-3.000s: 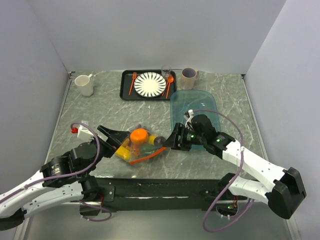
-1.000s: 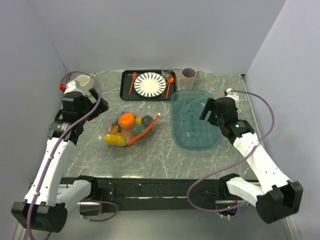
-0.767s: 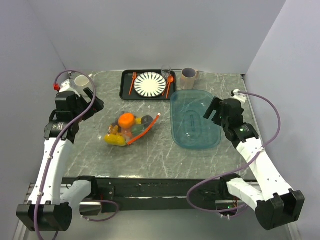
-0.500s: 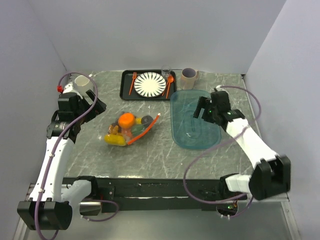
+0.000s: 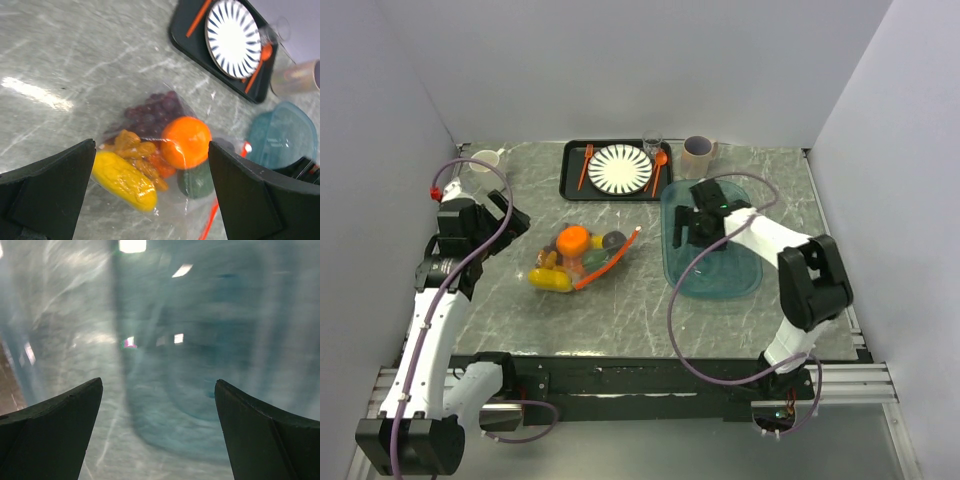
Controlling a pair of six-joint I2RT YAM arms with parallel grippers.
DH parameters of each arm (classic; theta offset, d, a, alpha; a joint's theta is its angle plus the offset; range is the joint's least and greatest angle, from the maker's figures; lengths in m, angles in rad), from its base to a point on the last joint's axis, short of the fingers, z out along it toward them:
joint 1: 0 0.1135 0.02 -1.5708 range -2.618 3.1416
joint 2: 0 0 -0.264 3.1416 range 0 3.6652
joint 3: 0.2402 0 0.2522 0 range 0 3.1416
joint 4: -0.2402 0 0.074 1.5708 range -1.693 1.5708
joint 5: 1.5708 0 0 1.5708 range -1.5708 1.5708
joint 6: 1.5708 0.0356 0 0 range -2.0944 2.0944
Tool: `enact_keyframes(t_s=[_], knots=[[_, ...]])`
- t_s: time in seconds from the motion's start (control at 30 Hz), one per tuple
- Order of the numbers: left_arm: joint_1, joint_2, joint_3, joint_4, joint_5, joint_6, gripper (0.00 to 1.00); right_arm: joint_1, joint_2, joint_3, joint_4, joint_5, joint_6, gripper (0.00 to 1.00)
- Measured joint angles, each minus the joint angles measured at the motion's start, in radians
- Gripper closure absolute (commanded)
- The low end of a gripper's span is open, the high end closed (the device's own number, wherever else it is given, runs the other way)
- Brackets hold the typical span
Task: Place the food in the zip-top bag and seal the zipper
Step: Adjust the bin at the center of the board.
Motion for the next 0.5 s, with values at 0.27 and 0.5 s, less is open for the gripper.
enact_keyframes(t_s=[0.27,0.5], knots=[[0.000,-0.036,-0.047,0.016,-0.065,-0.026,0.01,0.077,0.029,0.000,0.006,-0.026,0.013,0.00],[0.000,-0.040,-0.077,0.055,-0.064,-0.037,0.01,0.097,0.015,0.000,0.003,-0.109,-0.039,0.00]])
